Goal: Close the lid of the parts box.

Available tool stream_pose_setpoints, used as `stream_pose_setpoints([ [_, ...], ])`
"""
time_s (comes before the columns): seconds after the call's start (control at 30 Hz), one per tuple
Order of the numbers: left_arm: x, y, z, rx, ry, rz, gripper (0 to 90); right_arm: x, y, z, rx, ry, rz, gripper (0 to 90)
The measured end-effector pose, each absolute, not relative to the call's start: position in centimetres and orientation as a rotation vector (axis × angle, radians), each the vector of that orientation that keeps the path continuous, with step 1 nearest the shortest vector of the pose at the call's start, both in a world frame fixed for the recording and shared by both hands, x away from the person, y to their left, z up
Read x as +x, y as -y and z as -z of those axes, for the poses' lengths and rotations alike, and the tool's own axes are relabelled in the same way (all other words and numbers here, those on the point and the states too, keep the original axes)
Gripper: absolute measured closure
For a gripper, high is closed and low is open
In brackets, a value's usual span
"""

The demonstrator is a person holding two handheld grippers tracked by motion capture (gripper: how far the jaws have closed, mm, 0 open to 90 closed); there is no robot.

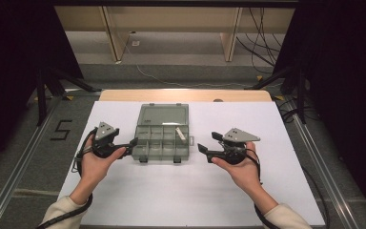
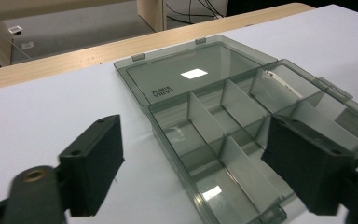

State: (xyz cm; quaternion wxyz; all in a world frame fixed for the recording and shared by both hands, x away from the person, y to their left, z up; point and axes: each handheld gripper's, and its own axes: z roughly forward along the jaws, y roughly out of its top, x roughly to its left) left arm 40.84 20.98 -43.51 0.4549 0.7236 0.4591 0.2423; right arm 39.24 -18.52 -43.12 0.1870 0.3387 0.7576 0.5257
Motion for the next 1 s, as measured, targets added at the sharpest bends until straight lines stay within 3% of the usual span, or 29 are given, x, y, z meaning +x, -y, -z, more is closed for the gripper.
stream_pose_setpoints([
  [0.17, 43.8, -21.3, 42.6, 1.787, -1.2, -0.582, 30.8, 38.5, 19.2, 43.1, 0.963, -2.125, -1.478, 28.2],
  [0.37, 48.2, -21.1, 42.2, 1.95, -1.242, -0.566, 45.0, 38.0, 19.6, 43.4, 0.976, -2.119, -1.487, 28.3],
  [0.73, 55.1, -18.9, 44.1, 1.937, -1.432, -0.48, 60.8, 37.7, 20.1, 43.4, 0.984, -2.118, -1.489, 28.2],
  [1.0, 57.2, -18.2, 45.2, 1.964, -1.567, -0.389, 67.9, 37.6, 20.2, 43.4, 0.997, -2.136, -1.468, 28.3],
])
